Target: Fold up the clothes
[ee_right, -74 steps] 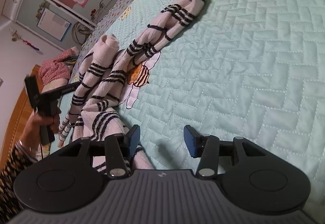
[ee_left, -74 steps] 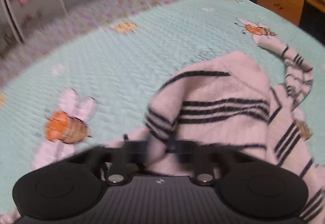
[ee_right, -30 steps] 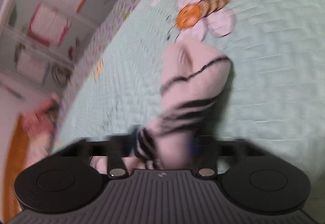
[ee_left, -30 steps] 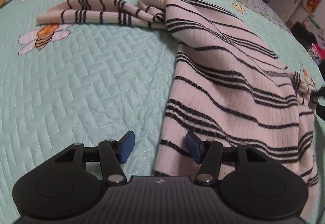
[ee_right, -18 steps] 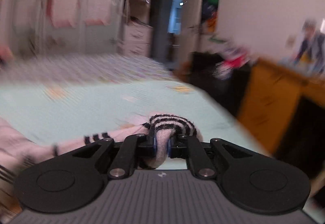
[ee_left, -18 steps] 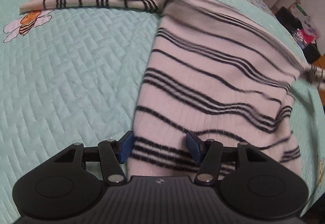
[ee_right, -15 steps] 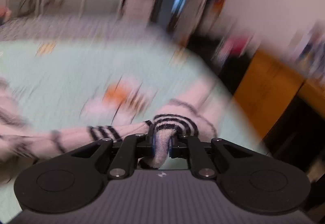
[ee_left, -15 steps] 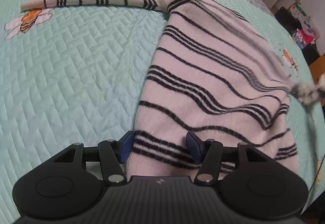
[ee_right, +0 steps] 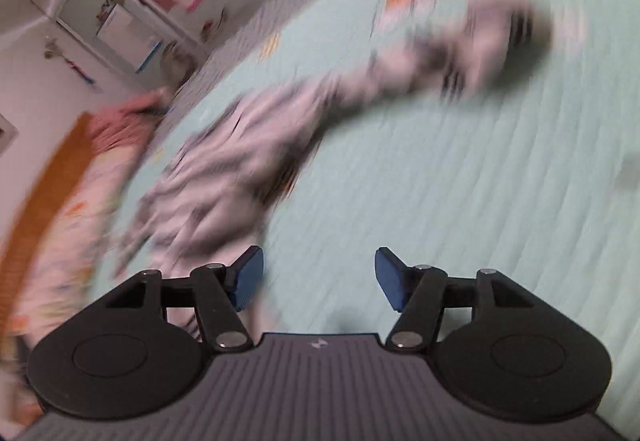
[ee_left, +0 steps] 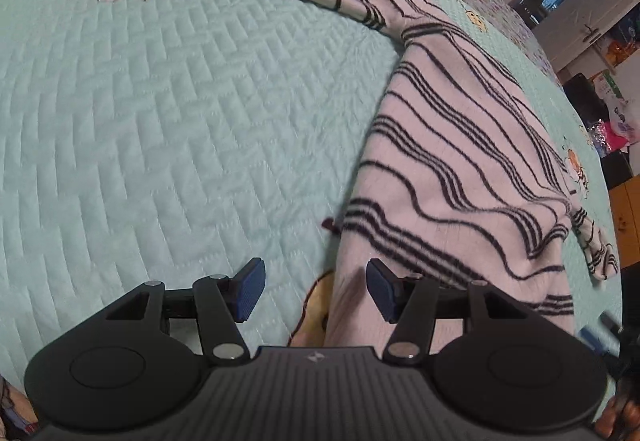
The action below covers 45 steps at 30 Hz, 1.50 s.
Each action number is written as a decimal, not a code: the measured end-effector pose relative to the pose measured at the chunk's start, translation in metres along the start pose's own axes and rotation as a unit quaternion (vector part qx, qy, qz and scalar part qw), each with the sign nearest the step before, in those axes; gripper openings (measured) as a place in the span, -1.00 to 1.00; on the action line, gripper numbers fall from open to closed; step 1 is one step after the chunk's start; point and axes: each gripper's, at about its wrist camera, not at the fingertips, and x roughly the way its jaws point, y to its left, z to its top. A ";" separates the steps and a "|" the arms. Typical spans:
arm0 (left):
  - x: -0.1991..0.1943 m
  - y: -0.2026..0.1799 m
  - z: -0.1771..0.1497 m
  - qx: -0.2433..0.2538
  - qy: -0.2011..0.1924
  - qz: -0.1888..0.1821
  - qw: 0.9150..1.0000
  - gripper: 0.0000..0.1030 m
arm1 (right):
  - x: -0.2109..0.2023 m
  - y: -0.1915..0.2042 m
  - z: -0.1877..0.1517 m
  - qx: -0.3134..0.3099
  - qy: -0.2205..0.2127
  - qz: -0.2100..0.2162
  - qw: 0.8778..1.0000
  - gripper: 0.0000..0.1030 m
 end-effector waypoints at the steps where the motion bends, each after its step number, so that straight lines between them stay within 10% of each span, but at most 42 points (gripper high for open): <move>1: 0.000 -0.001 -0.002 0.000 0.000 -0.001 1.000 0.14 | 0.008 0.000 -0.007 0.005 0.018 0.001 1.000 0.23; 7: 0.005 -0.005 -0.013 0.019 -0.002 -0.007 1.000 0.31 | 0.037 0.043 -0.025 -0.072 0.049 0.053 0.995 0.32; 11: 0.014 -0.024 -0.018 0.082 0.000 -0.011 0.997 0.35 | 0.059 0.085 -0.045 -0.210 0.052 0.015 0.976 0.34; 14: 0.022 -0.039 -0.022 0.128 -0.003 -0.020 0.992 -0.04 | 0.065 0.101 -0.052 -0.266 0.057 -0.002 0.962 0.16; 16: 0.025 -0.043 -0.020 0.129 0.001 -0.038 0.991 -0.76 | 0.069 0.098 -0.049 -0.245 0.075 0.008 0.967 -0.55; 20: 0.017 -0.035 -0.006 0.054 0.004 -0.139 0.989 -0.85 | 0.061 0.065 -0.026 -0.056 0.119 0.114 0.985 -0.62; 26: -0.082 -0.024 0.010 0.066 -0.071 -0.333 0.938 -0.86 | 0.010 0.058 -0.022 0.049 0.143 0.242 0.958 -0.64; 29: -0.094 -0.013 0.002 0.083 -0.059 -0.314 0.944 -0.85 | 0.006 0.057 -0.039 0.025 0.185 0.218 0.958 -0.64; 32: -0.064 -0.004 -0.011 0.085 -0.023 -0.156 0.984 -0.85 | 0.025 0.046 -0.065 -0.021 0.214 0.076 0.974 -0.60; 35: -0.048 0.008 -0.015 0.070 -0.020 -0.053 0.996 -0.85 | 0.018 0.037 -0.070 0.016 0.195 0.071 0.978 -0.54; 38: -0.062 0.025 -0.004 0.014 -0.048 -0.034 0.998 -0.85 | -0.011 0.049 -0.060 -0.011 0.166 0.034 0.985 -0.29; 45: -0.066 0.016 0.030 0.071 -0.071 -0.058 0.993 -0.59 | -0.055 0.079 0.008 -0.083 0.019 -0.024 0.996 -0.07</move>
